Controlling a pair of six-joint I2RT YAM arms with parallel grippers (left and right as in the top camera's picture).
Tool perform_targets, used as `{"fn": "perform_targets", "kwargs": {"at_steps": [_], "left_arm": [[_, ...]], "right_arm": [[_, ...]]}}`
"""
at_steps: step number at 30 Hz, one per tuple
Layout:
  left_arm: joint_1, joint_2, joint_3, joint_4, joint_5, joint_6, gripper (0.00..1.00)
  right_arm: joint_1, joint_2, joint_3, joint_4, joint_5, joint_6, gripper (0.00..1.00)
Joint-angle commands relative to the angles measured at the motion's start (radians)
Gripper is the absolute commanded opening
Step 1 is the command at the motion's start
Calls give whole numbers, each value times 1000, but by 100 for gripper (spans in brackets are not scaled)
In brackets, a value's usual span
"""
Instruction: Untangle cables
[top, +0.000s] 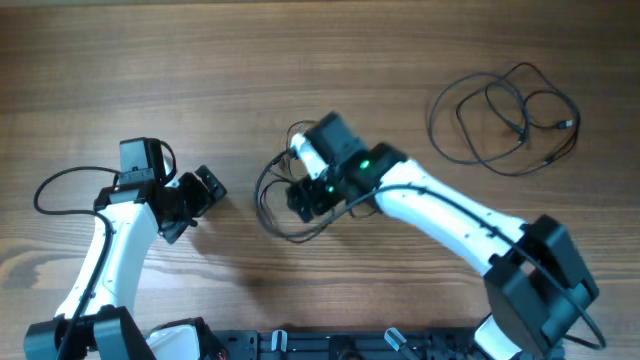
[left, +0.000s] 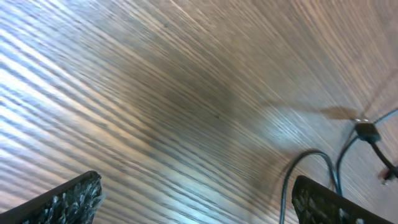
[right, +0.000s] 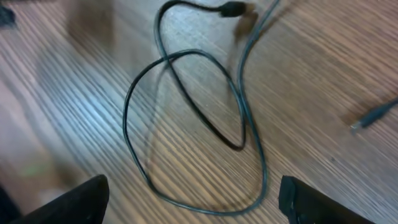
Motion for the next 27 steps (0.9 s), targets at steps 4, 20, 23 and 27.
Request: {"fn": "perform_targets", "kwargs": {"at_steps": [4,20,23,27], "left_arm": [[6,-13,3,-12,-51,5,100],[6,-13,3,-23,-51,5,100],[6,-13,3,-23,-51,5,100],[6,-13,3,-23,-50,5,100]], "right_arm": [[53,73,-39,178,132,-31,66],[-4,37,-23,160,156,22,4],[-159,-130,24,67,171,40,4],[-429,-433,32,120,171,158,4]]}}
